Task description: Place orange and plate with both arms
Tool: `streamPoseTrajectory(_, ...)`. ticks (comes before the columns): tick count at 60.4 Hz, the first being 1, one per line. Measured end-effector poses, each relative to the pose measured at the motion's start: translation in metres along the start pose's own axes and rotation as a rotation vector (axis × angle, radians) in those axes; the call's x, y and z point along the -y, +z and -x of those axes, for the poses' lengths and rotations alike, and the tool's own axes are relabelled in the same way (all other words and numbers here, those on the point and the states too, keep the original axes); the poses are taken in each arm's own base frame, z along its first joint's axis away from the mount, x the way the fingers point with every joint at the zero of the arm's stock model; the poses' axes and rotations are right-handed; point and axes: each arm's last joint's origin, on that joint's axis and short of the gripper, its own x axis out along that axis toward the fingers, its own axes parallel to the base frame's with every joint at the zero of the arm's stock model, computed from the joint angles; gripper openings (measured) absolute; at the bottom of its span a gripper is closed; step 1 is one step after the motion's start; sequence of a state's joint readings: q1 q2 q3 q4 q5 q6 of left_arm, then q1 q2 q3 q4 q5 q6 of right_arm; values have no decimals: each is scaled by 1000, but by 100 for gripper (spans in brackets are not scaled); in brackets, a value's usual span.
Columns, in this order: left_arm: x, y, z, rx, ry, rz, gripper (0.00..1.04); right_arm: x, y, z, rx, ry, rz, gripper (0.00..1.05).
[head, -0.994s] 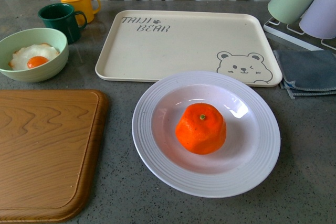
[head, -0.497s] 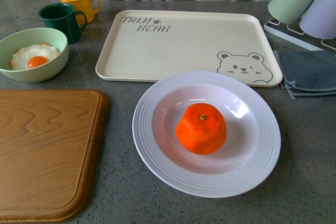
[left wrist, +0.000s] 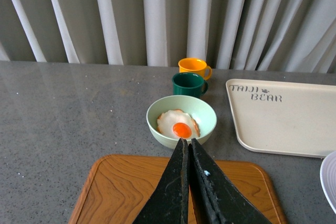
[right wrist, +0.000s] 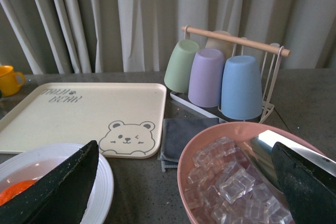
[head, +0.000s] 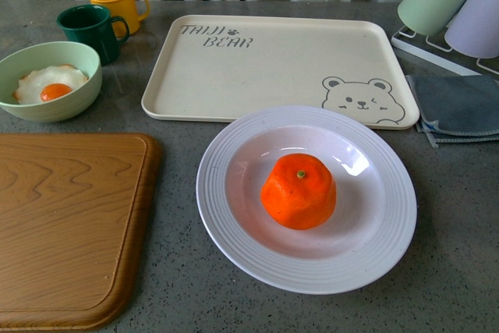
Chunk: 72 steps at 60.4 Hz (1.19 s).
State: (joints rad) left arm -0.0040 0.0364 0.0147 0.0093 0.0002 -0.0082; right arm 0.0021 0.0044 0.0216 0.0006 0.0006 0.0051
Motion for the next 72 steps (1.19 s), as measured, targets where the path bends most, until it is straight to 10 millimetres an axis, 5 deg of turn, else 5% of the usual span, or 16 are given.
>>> streamPoseTrajectory(20, 0, 1, 1, 11, 1, 0, 2, 0, 0, 0, 0, 0, 0, 96)
streamPoseTrajectory(33, 0, 1, 1, 11, 1, 0, 44, 0, 0, 0, -11, 7, -4, 96)
streamPoseTrajectory(38, 0, 1, 1, 11, 1, 0, 58, -3, -3, -3, -302, 43, -142, 96)
streamPoseTrajectory(42, 0, 1, 1, 11, 1, 0, 70, -8, -9, -13, -483, 23, -253, 96)
streamPoseTrajectory(53, 0, 1, 1, 11, 1, -2, 97, -26, -24, -53, -569, 10, -462, 96)
streamPoseTrajectory(65, 0, 1, 1, 11, 1, -2, 96, -48, -66, -107, -686, -17, -710, 96)
streamPoseTrajectory(72, 0, 1, 1, 11, 1, -2, 96, -54, -93, -121, -766, -52, -767, 96)
